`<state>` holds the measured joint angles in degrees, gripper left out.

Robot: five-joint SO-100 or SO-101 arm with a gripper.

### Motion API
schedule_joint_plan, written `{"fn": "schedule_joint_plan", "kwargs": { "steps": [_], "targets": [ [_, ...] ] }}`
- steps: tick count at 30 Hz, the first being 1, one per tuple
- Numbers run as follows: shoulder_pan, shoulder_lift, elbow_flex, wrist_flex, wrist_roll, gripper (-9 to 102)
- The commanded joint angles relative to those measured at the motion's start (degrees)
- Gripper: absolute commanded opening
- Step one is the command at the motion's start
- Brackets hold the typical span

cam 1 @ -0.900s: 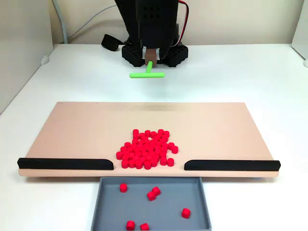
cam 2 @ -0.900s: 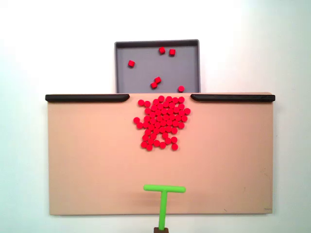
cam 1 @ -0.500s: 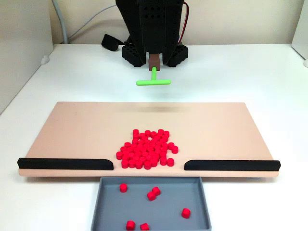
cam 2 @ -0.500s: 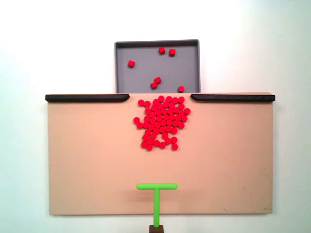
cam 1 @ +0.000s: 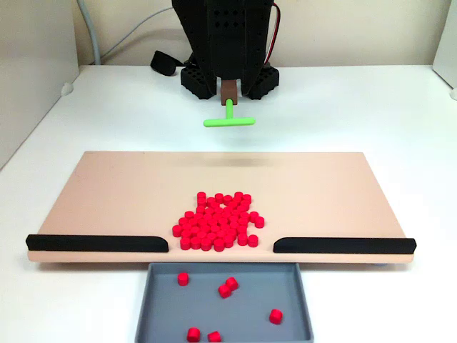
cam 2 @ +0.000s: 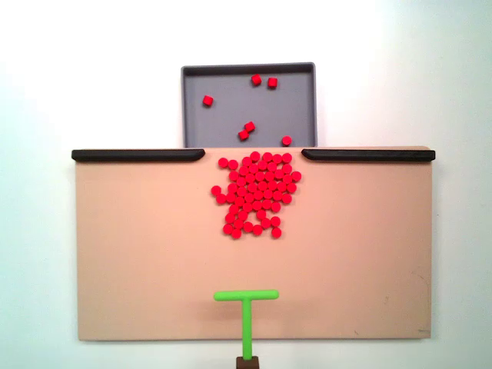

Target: Gather the bottom side granules

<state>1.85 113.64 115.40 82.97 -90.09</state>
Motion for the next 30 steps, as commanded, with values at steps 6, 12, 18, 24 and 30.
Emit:
{"fn": "schedule_joint_plan", "kwargs": {
  "steps": [6,12,18,24,30],
  "targets": [
    [1.23,1.67,-1.32,-0.18,-0.79,0],
    [1.93,2.90,-0.53,-0.09,-1.49,0],
    [1.76,1.32,-0.53,-0.09,-1.32,0],
    [1.41,-1.05,-0.53,-0.09,-1.67,0],
    [1.67,-2.02,-0.53,-0.18,-2.02,0]
  ]
}}
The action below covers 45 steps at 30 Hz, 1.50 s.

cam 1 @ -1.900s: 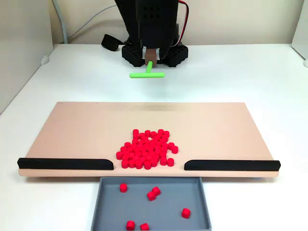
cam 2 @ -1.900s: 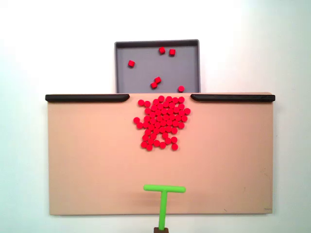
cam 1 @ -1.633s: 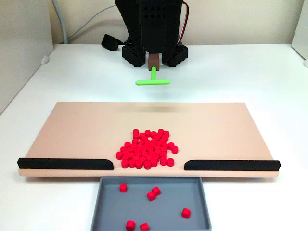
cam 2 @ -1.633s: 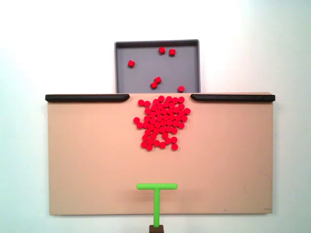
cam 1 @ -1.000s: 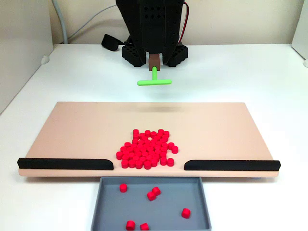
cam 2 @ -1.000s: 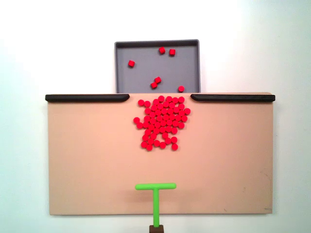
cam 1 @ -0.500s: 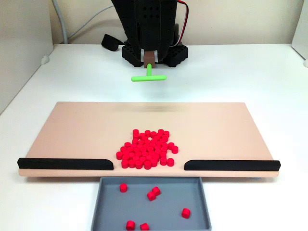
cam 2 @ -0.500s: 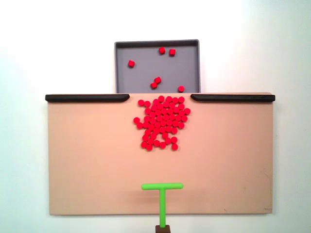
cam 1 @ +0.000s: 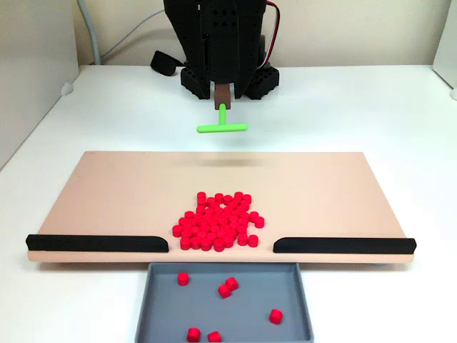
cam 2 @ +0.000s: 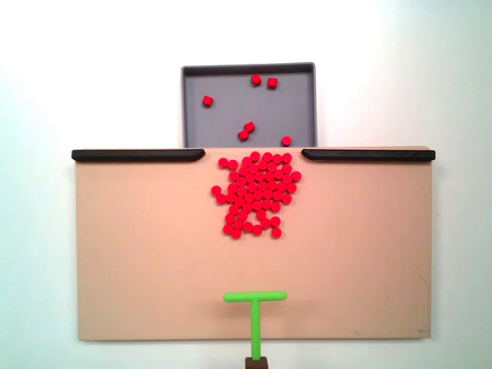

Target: Gather the bottom side granules

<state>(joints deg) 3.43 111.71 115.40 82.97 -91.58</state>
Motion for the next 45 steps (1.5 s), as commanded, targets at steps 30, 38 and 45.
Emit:
{"fn": "schedule_joint_plan", "kwargs": {
  "steps": [30,38,45],
  "targets": [
    [-2.11,-8.96,6.15,-16.00,3.96,0],
    [-1.58,-10.99,5.36,-17.49,3.69,0],
    [-0.18,-12.04,5.27,-19.07,2.81,0]
  ]
}}
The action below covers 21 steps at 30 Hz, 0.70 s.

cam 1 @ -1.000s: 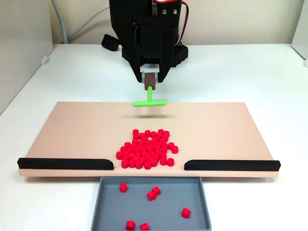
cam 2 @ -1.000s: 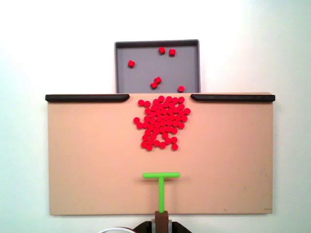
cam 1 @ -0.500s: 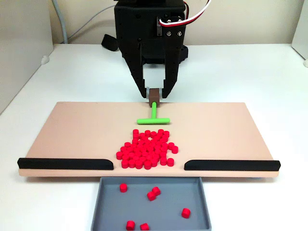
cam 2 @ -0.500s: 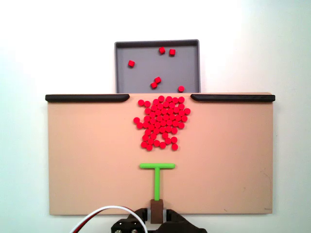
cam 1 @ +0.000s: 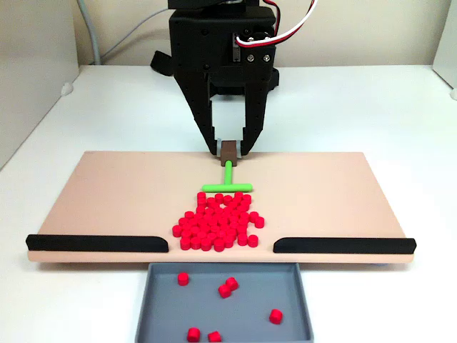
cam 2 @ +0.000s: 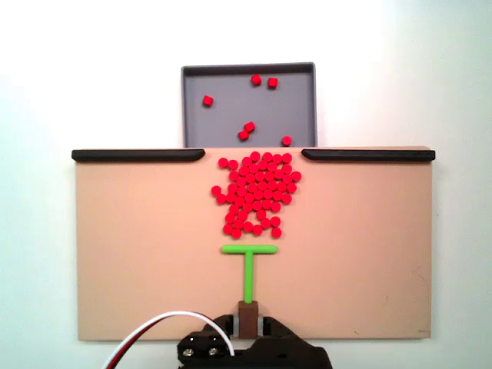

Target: Gather the bottom side granules

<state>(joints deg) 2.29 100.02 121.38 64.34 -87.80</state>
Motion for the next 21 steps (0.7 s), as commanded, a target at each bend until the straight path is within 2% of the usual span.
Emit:
{"fn": "schedule_joint_plan", "kwargs": {
  "steps": [1,21],
  "targets": [
    [1.23,-0.44,-0.70,-0.44,-1.32,0],
    [1.58,-4.48,-2.99,-2.29,-1.32,0]
  ]
}}
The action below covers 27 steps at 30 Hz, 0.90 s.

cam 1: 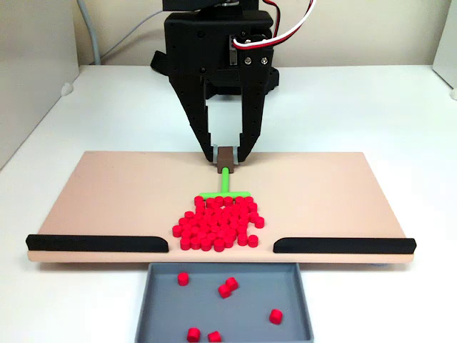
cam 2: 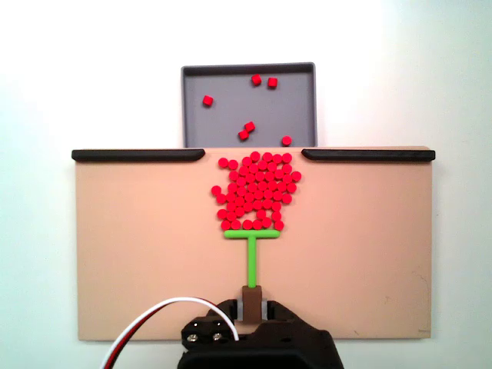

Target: Gather the bottom side granules

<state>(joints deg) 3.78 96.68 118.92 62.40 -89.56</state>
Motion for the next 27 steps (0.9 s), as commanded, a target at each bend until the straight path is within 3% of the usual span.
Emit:
{"fn": "schedule_joint_plan", "kwargs": {
  "steps": [1,27],
  "targets": [
    [0.00,-1.23,-0.70,-0.35,0.44,0],
    [0.18,-5.98,-5.54,-0.35,0.70,0]
  ]
}}
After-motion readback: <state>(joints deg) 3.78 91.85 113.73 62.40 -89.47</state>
